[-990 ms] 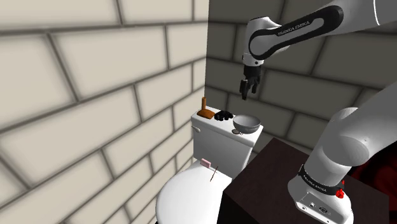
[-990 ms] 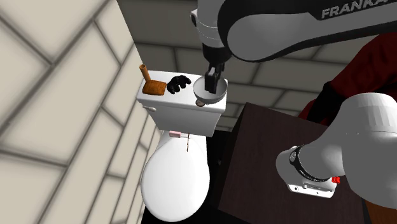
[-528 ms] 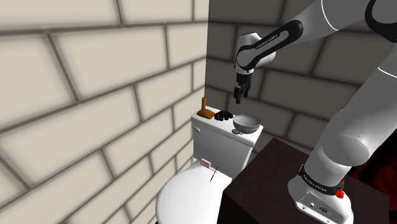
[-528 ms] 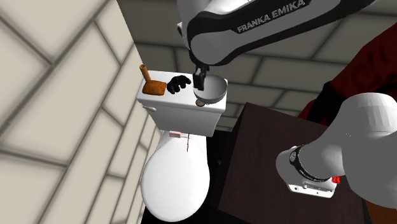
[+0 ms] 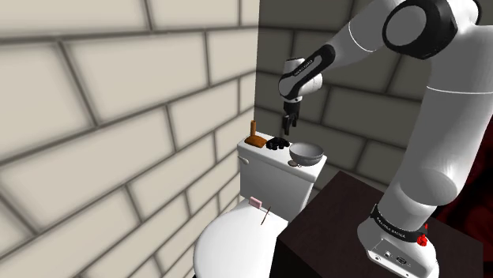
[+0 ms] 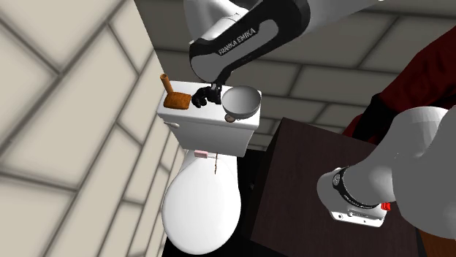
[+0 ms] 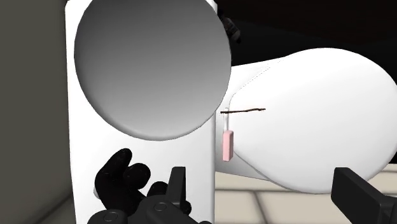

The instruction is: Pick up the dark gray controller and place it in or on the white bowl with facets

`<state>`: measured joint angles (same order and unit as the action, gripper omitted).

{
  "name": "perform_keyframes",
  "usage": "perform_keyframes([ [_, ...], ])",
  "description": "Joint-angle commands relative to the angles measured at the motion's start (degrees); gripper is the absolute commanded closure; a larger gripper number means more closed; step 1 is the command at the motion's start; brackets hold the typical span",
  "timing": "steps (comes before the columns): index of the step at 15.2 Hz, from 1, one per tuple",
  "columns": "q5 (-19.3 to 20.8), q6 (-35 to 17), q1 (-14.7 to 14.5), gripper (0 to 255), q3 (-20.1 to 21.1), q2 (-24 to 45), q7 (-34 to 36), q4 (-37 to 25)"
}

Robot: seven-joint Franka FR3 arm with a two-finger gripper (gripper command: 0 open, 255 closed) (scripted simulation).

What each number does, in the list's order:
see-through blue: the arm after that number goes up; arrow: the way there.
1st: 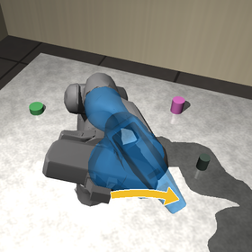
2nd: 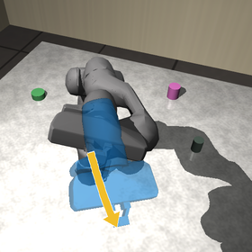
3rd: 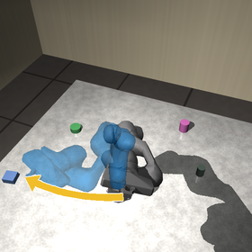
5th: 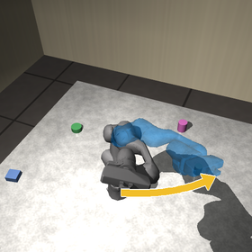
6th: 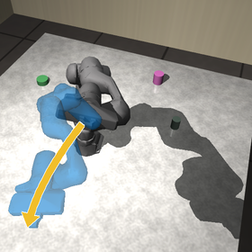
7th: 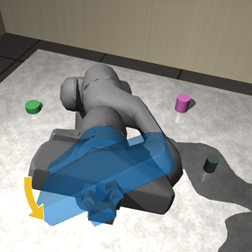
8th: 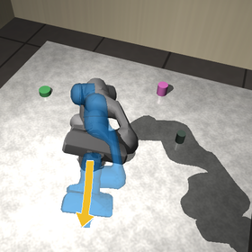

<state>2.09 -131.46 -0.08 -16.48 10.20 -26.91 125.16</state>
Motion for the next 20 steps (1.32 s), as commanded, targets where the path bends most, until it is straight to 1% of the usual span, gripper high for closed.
perform_keyframes([
  [1,-1.9,-1.48,0.73,0,0.51,5.57,-2.79,-3.84],
  [6,-4.88,-2.76,3.31,0,2.51,17.26,-8.3,-13.82],
  [12,-6.43,-1.84,6.24,0,5.01,30.79,-12.84,-28.0],
  [20,-7.02,-5.57,6.91,0,5.6,34.84,-13.2,-28.32],
])
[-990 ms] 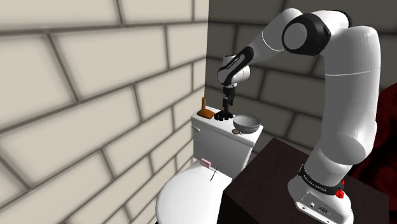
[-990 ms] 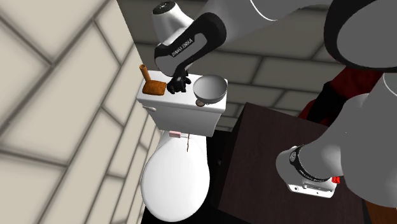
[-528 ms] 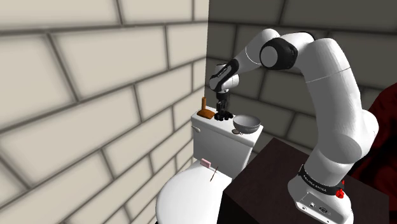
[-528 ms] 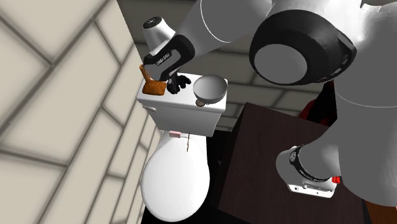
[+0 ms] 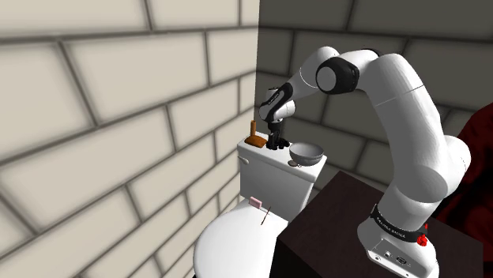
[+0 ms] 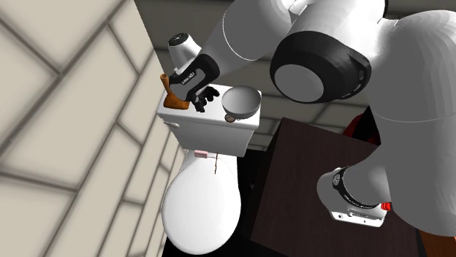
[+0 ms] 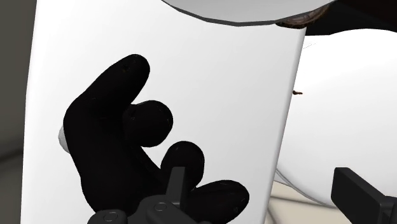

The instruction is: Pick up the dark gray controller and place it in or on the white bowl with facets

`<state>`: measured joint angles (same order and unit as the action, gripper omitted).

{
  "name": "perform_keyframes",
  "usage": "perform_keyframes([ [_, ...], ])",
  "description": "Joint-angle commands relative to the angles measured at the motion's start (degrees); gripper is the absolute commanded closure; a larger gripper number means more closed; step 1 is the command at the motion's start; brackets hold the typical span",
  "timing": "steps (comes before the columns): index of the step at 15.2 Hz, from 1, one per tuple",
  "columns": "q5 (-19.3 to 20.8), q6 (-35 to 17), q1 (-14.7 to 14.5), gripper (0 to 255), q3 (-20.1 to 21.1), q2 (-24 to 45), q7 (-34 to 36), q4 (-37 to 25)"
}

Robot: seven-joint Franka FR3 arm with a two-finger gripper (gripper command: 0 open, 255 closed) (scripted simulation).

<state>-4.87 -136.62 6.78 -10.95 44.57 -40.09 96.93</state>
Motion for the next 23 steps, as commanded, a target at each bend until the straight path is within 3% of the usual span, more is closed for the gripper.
perform_keyframes([
  [1,-0.07,-0.4,0.05,0,0.07,0.47,-0.01,-0.1],
  [7,-0.06,-0.39,0.05,0,0.07,0.46,-0.01,-0.1],
  [8,-0.06,-0.39,0.05,255,0.07,0.46,-0.01,-0.1],
  [17,-0.06,-0.39,0.05,255,0.07,0.46,-0.01,-0.1],
  [18,-0.06,-0.39,0.05,0,0.07,0.46,-0.01,-0.1],
  [23,-1.37,4.83,8.06,0,1.84,4.55,-10.27,-8.49],
])
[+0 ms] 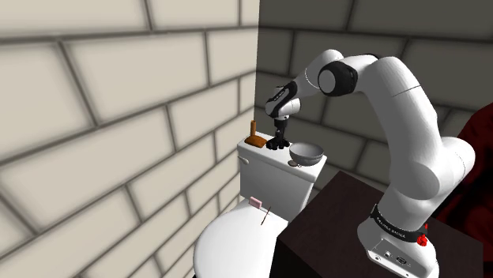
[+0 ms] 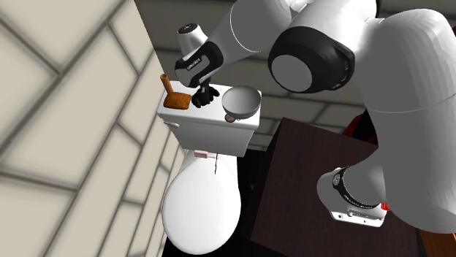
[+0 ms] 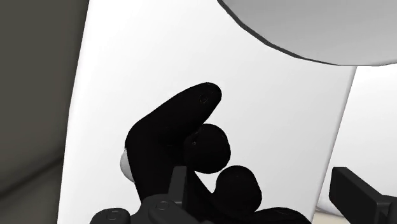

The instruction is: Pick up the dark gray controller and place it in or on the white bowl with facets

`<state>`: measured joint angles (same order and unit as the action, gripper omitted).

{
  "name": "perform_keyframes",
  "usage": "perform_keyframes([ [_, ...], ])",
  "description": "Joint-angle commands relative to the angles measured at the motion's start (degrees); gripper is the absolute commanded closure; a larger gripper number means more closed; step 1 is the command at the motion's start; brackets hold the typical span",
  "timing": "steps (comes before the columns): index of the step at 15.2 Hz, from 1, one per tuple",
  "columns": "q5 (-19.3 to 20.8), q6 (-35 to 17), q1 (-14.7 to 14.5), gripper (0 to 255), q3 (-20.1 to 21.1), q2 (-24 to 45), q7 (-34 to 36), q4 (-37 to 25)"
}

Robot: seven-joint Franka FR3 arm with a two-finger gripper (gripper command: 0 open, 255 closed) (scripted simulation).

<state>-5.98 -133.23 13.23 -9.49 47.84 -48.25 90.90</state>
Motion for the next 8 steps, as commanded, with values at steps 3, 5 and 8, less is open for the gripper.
perform_keyframes([
  [3,-0.8,5.88,6.11,0,1.33,5.24,-7.61,-10.0],
  [5,-0.91,6.27,6.86,0,1.53,6.51,-8.48,-11.49],
  [8,-1.05,4.95,6.98,0,1.68,8.0,-8.55,-11.67],
])
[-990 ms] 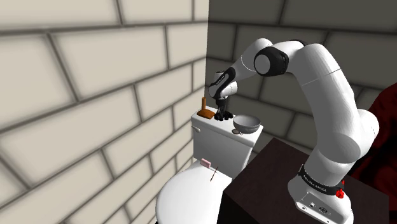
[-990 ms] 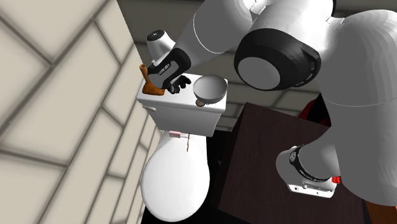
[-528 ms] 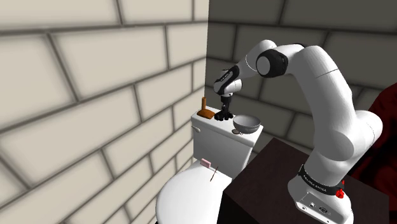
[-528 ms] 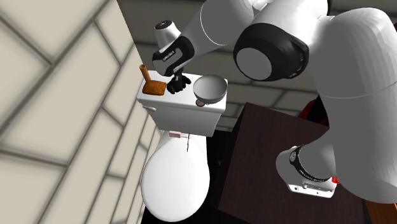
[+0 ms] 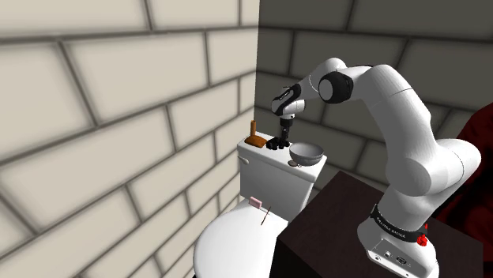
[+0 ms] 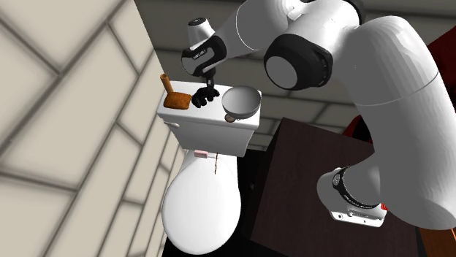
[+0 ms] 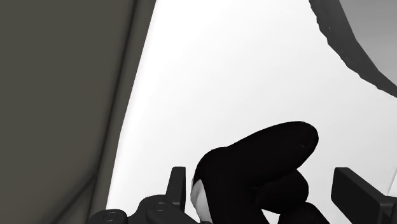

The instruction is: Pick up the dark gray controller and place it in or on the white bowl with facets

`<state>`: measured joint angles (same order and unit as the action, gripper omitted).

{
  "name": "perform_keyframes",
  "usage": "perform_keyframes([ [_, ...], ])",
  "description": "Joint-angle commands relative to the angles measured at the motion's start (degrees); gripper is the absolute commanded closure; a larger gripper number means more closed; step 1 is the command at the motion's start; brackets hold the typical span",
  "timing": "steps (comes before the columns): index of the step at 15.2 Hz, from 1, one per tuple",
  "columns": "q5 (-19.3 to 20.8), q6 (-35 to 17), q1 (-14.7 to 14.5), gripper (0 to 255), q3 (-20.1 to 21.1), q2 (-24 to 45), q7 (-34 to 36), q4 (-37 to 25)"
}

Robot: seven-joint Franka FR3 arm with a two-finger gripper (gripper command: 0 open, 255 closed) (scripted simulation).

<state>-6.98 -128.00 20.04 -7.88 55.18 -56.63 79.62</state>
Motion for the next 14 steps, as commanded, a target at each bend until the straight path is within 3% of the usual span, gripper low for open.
perform_keyframes([
  [1,-0.1,-0.68,0.2,0,0.13,1.2,-0.18,-0.52],
  [11,-0.21,-1.73,0.3,0,0.26,2.58,-0.23,-0.85],
  [12,-0.21,-1.73,0.3,255,0.26,2.58,-0.23,-0.85],
  [14,-0.21,-1.72,0.31,255,0.26,2.58,-0.24,-0.86],
])
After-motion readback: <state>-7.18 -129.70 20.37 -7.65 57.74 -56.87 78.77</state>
